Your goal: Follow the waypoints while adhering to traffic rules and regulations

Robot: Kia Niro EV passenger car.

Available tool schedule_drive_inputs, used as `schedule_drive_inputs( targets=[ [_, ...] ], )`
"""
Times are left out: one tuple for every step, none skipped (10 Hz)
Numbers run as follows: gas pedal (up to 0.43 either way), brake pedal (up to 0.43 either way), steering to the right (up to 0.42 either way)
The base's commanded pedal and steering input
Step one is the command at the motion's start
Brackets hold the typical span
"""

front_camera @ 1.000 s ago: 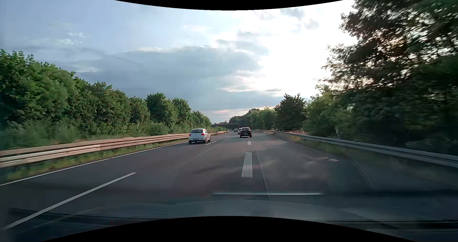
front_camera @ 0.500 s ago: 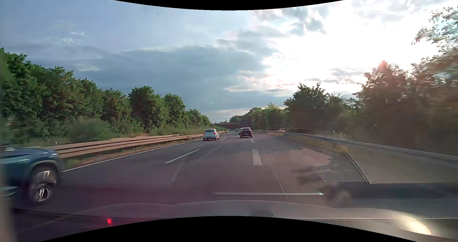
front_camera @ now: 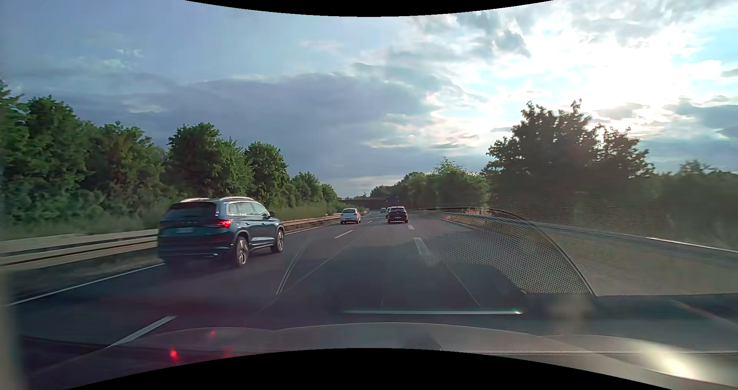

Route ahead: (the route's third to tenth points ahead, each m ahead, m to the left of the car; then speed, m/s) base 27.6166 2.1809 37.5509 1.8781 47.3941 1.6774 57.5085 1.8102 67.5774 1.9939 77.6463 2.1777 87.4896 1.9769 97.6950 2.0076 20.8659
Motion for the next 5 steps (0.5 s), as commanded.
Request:
schedule_drive_inputs(
  targets=[
    [0.358, 0.000, -0.003],
    [0.358, 0.000, -0.003],
    [0.358, 0.000, -0.003],
    [0.350, 0.000, -0.003],
    [0.339, 0.000, -0.003]
  ],
)
